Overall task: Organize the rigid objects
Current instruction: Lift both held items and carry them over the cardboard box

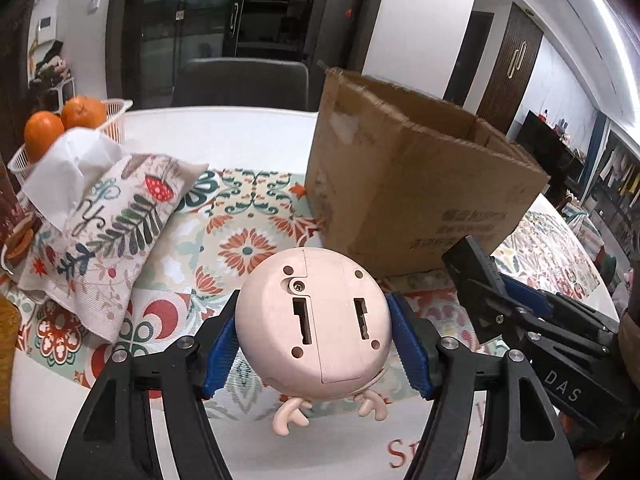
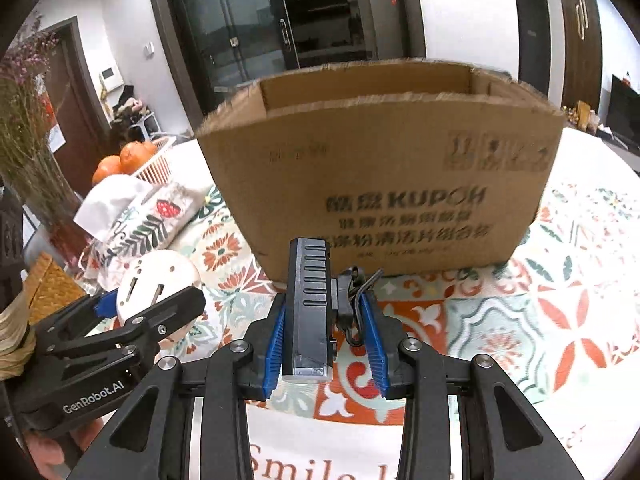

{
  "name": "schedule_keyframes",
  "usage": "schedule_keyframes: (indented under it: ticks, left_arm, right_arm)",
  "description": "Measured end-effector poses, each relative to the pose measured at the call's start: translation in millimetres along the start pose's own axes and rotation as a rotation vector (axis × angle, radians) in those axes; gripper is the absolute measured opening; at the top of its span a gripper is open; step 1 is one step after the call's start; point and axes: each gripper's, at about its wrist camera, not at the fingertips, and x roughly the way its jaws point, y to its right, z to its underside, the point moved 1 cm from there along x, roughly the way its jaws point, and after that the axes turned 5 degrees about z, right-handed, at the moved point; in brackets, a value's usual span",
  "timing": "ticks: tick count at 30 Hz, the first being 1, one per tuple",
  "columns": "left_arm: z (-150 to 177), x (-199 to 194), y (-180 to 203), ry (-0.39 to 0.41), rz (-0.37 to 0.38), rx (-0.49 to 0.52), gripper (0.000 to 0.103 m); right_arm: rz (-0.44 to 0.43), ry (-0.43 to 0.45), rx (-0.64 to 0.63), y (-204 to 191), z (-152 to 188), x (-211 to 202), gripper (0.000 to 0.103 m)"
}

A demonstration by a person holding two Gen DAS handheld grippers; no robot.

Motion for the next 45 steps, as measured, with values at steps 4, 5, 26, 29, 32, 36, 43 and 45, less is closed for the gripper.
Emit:
schedule_keyframes:
  ticks: [4, 5, 26, 29, 32, 36, 43, 45]
  left_arm:
    - [-5, -12, 13, 0.025, 0.002, 0.011, 0.069]
    - [-6, -15, 16, 0.031, 0.004, 0.014, 0.069]
    - [-58, -51, 69, 0.147, 0.025, 0.053, 0.069]
    - [-67, -54, 73, 0.163, 0.027, 0.061, 0.069]
    - [-76, -58, 77, 0.182, 0.027, 0.07, 0.069]
    - [-90, -60, 82, 0.205, 0.023, 0.088, 0.069]
    - [-109, -52, 90, 0.223, 0.022, 0.116, 0.069]
    - [-114, -47, 91, 0.22, 0.018, 0.122, 0.069]
  right_arm:
    - [0.006, 0.034, 0.001, 11, -4, -19, 0.037]
    - [0.004, 0.042, 0.004, 12, -6, -23, 0.037]
    - [-0.004, 0.228, 0.014, 44, -55, -89, 0.037]
    - [-0.002, 0.254, 0.007, 46, -63, -96, 0.037]
    - [-0.002, 0.282, 0.0, 47, -72, -102, 0.037]
    - [-0.002, 0.32, -0.007, 49, -83, -111, 0.037]
    - [0.008, 0.356, -0.015, 55, -101, -115, 0.037]
    - [0.012, 0.355, -0.014, 58, -105, -112, 0.037]
